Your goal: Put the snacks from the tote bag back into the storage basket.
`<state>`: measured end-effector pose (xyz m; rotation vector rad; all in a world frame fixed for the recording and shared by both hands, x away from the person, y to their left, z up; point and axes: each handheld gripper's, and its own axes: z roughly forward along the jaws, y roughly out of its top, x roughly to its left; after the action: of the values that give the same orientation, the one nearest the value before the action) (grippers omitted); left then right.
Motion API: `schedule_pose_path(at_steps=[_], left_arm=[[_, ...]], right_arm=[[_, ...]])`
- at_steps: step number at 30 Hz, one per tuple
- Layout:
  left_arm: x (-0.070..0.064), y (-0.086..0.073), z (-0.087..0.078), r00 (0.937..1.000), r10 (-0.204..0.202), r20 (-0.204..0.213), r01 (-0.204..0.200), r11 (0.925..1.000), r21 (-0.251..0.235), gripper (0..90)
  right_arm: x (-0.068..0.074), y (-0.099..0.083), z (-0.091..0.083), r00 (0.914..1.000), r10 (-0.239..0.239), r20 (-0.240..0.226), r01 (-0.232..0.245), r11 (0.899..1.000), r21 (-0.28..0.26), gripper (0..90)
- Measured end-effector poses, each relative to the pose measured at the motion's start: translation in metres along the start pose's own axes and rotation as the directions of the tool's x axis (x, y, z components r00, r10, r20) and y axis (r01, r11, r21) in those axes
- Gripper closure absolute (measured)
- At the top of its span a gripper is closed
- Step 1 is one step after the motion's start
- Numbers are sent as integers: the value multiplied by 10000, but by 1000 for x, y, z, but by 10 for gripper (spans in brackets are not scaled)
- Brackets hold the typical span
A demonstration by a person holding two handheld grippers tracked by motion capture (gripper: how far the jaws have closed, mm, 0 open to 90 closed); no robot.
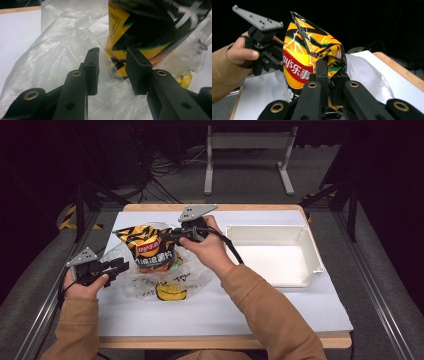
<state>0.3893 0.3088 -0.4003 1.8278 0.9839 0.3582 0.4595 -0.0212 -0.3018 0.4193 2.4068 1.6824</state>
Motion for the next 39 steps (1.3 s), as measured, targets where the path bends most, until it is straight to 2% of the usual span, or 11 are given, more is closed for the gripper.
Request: schedule_pose_path(at_steps=[18,31,39], left_arm=[[0,-2,5,10000,12,29,-12,9997,254,643],[0,-2,3,10000,-62,-8,62,9999,144,638],[1,-2,2,9999,-123,-79,123,9999,65,633]], right_arm=[[9,31,-20,9991,-354,243,378,9933,-1088,872],[13,52,-39,9962,-690,533,747,9909,-1123,871],[12,56,-55,9956,-688,641,747,9927,-944,871]])
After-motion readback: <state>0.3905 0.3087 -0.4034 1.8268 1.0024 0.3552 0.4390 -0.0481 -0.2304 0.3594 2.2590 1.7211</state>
